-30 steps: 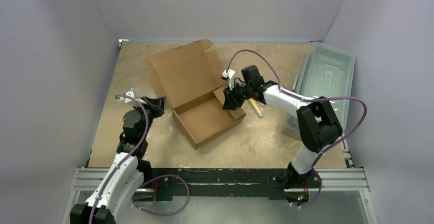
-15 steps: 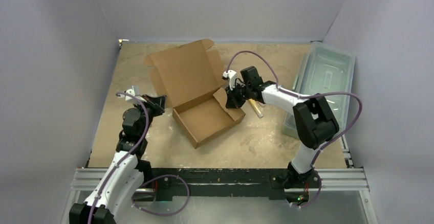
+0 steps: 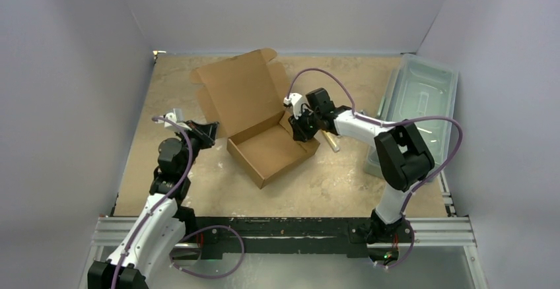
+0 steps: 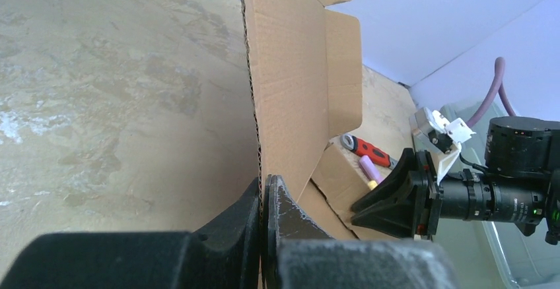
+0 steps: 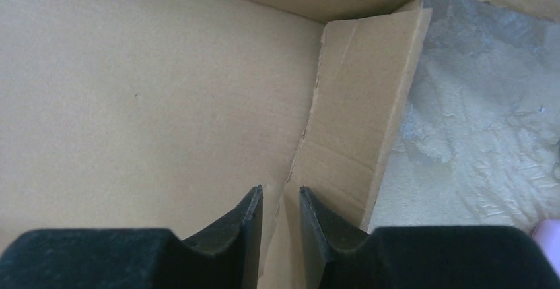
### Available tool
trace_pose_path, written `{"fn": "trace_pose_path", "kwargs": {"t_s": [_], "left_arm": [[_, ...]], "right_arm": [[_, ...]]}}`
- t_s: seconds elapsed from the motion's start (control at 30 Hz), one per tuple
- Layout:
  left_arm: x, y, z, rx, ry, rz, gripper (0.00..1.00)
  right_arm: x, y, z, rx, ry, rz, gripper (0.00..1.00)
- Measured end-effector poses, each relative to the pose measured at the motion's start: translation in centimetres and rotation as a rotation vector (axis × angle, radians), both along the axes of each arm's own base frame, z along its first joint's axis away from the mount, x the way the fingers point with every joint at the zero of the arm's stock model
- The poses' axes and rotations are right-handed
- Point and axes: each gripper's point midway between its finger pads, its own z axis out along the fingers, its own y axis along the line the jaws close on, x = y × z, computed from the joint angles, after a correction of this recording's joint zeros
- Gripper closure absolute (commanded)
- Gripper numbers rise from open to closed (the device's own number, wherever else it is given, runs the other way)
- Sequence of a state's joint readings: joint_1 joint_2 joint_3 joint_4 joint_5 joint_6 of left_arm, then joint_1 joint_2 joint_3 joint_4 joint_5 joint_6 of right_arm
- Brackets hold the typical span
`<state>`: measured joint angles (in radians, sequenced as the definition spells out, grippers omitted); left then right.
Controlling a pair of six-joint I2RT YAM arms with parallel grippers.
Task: Fold the paper box
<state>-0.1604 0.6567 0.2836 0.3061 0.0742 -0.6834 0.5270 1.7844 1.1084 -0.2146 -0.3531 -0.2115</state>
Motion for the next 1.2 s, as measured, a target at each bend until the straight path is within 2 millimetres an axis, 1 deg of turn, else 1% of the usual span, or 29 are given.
{"fn": "trace_pose_path", "kwargs": {"t_s": [0.07, 0.13, 0.23, 0.33, 0.37, 0.43, 0.53, 0.63, 0.77, 0.87, 1.03, 1.13, 1.17, 1.2], "left_arm": [[-0.1, -0.2, 0.3, -0.001, -0.006, -0.011, 1.0], [-0.1, -0.3, 0.5, -0.002, -0.013, -0.015, 1.0], [-0.1, -0.4, 0.7, -0.003, -0.017, -0.018, 1.0], [-0.1, -0.4, 0.7, 0.003, -0.019, -0.019, 1.0], [-0.1, -0.4, 0.7, 0.004, -0.019, -0.019, 1.0], [-0.2, -0.5, 0.7, 0.008, -0.021, -0.022, 1.0], [-0.2, -0.5, 0.8, 0.01, -0.023, -0.024, 1.0], [-0.2, -0.5, 1.0, 0.01, -0.027, -0.025, 1.0], [-0.2, -0.7, 1.2, 0.009, -0.033, -0.03, 1.0], [-0.2, -0.7, 1.3, 0.009, -0.036, -0.031, 1.0], [-0.3, -0.8, 1.5, 0.011, -0.045, -0.041, 1.0], [-0.3, -1.1, 1.9, 0.023, -0.064, -0.057, 1.0], [-0.3, -1.2, 1.9, 0.03, -0.069, -0.065, 1.0], [-0.4, -1.3, 2.0, 0.037, -0.073, -0.07, 1.0]], "right_arm": [[-0.1, -0.1, 0.3, -0.015, -0.027, 0.036, 0.65], [-0.1, -0.2, 1.0, -0.019, -0.055, 0.06, 0.64], [0.2, -0.2, 3.5, -0.004, -0.133, 0.096, 0.64], [0.5, -0.2, 6.2, 0.014, -0.215, 0.11, 0.67], [0.7, -0.2, 6.8, 0.017, -0.239, 0.111, 0.66], [1.3, -0.4, 7.3, 0.007, -0.273, 0.099, 0.62], [1.8, -0.9, 6.6, -0.027, -0.275, 0.079, 0.5], [1.9, -1.1, 4.7, -0.058, -0.239, 0.067, 0.39], [1.8, -1.4, 2.7, -0.082, -0.19, 0.046, 0.34], [1.8, -1.5, 1.9, -0.089, -0.165, 0.035, 0.32], [1.7, -1.4, 1.6, -0.083, -0.15, 0.03, 0.33], [1.5, -1.1, 1.1, -0.071, -0.135, 0.037, 0.39], [1.5, -1.0, 0.8, -0.07, -0.125, 0.039, 0.42], [1.5, -1.0, 0.5, -0.071, -0.117, 0.038, 0.46]]}}
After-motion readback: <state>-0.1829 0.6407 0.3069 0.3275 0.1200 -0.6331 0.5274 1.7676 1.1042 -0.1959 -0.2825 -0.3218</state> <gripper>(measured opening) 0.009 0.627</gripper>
